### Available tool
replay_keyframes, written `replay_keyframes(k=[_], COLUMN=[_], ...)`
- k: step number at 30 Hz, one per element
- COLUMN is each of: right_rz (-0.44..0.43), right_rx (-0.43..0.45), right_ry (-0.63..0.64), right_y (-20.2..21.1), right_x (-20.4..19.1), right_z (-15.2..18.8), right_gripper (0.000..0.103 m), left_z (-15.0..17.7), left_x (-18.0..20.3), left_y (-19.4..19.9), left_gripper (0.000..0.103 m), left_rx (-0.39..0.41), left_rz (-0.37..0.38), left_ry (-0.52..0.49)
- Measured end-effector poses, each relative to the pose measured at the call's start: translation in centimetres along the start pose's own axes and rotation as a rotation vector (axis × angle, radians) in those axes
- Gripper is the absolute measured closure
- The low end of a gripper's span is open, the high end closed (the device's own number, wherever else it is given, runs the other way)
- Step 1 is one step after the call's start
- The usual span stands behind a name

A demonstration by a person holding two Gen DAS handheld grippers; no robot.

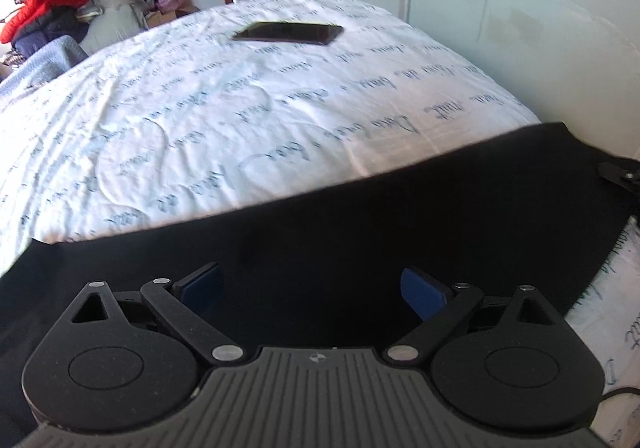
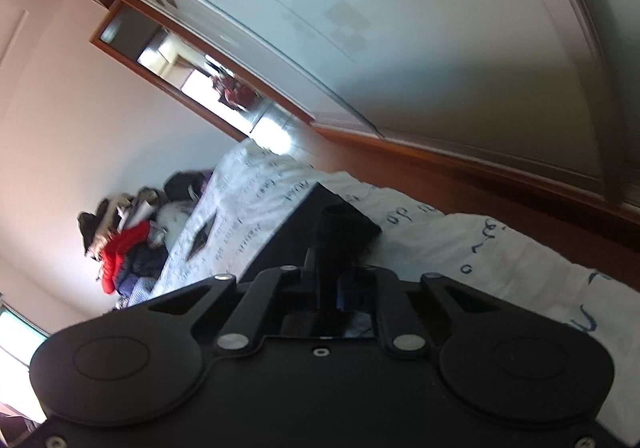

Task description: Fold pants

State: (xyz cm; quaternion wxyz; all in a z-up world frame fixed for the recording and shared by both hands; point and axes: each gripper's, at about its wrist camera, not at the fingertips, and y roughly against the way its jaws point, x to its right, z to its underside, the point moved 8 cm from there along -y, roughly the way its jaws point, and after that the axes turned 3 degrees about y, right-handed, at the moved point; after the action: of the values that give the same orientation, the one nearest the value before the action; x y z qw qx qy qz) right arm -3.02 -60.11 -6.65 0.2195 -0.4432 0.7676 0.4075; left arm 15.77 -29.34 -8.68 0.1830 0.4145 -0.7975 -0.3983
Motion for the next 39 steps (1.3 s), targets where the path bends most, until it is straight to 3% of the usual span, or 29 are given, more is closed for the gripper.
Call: replay_keyframes(k=[2, 4, 8, 11, 14, 16, 18, 20, 21, 22, 24, 28, 33, 35, 39], right_rz=[0.025, 0.045, 0.063, 0.047, 0.025, -0.013, -0.065, -0.083, -0.080, -0.073, -0.074, -0.162, -0.348, -0.423, -0.450], right_rx=[0.033, 0.052, 0.064, 0.044, 0.022, 0.003, -0.001, -0.001, 0.004, 0.007, -0.001, -0.025, -0.075, -0.110, -0.196], right_ry=[0.128, 0.337, 0.793, 1.017, 1.168, 1.219, 1.245, 1.268, 1.276, 1.283, 1.286, 1.282, 1.322, 1.331, 1.403], right_y=[0.5, 0.7, 0.6, 0.1, -0.1, 0.2, 1.1, 1.7, 1.9, 1.8, 1.3, 2.0, 3.3, 3.1, 0.6], right_x=[-1.9, -5.0, -12.2, -15.6, -17.5, -18.4, -19.0, -19.3, -19.3, -19.3, -19.7, -22.2, -26.3, -28.0, -29.4], right_z=[-0.1, 0.3, 3.2, 6.3, 9.2, 10.6, 11.5, 11.7, 11.7, 11.6, 11.8, 13.6, 18.4, 20.9, 25.7], right_gripper=[0.095, 0.095, 0.095, 0.095, 0.095, 0.095, 0.095, 0.095, 0.095, 0.095, 0.095, 0.095, 0.095, 0.095, 0.095], left_z=[-0.5, -1.2, -3.8, -6.1, -7.5, -7.8, -7.5, -6.7, -6.2, -5.7, -5.0, -4.7, -3.8, -2.8, 0.1], left_x=[-1.4, -2.4, -2.0, 0.6, 3.4, 4.8, 5.4, 4.7, 4.4, 4.0, 2.4, -0.9, -7.4, -10.1, -15.0], left_y=[-0.3, -0.5, 0.7, 1.5, 1.2, 0.7, -0.4, -1.5, -1.8, -2.1, -2.2, 0.5, 6.4, 6.5, 2.3], left_gripper=[0.006, 0.007, 0.006, 0.000, 0.000, 0.002, 0.009, 0.033, 0.060, 0.081, 0.093, 0.096, 0.094, 0.094, 0.087], left_rx=[-0.012, -0.054, -0.105, -0.115, -0.108, -0.108, -0.120, -0.142, -0.161, -0.184, -0.195, -0.097, 0.099, 0.093, -0.051], left_rz=[0.000, 0.076, 0.428, 0.613, 0.707, 0.727, 0.681, 0.640, 0.637, 0.639, 0.645, 0.567, 0.277, 0.177, 0.043], left_ry=[0.043, 0.141, 0.390, 0.409, 0.418, 0.410, 0.420, 0.461, 0.483, 0.502, 0.552, 0.495, 0.339, 0.344, 0.394])
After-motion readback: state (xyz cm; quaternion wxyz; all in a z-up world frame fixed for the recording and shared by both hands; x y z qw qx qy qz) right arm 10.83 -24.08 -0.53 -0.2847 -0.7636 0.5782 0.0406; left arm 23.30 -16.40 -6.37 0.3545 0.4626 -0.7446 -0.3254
